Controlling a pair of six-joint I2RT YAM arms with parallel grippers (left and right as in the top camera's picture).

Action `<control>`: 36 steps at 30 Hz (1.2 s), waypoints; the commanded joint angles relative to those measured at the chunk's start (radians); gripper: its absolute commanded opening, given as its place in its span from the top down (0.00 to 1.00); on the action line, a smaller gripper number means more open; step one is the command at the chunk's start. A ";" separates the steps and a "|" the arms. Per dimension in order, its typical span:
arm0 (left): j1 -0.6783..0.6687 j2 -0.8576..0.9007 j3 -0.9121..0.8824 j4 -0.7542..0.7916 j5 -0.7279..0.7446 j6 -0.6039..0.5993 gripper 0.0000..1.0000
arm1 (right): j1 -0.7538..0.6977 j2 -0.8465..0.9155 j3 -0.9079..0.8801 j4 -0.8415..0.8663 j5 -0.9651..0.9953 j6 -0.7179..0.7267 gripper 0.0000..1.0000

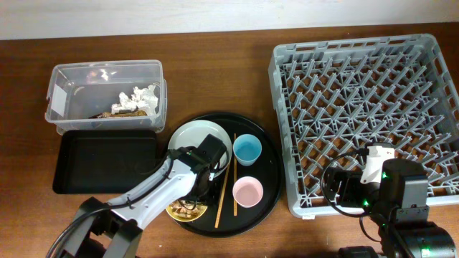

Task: Sort waste into correct bins and load items into the dishwasher rack
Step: 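Reach the left gripper to the yellow bowl and grasp its rim, then tip the yellow bowl over the black tray to dump food scraps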

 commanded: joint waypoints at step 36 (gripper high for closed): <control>1.081 0.183 0.207 -0.082 1.083 0.695 1.00 | -0.006 -0.004 0.017 0.000 -0.002 0.008 0.01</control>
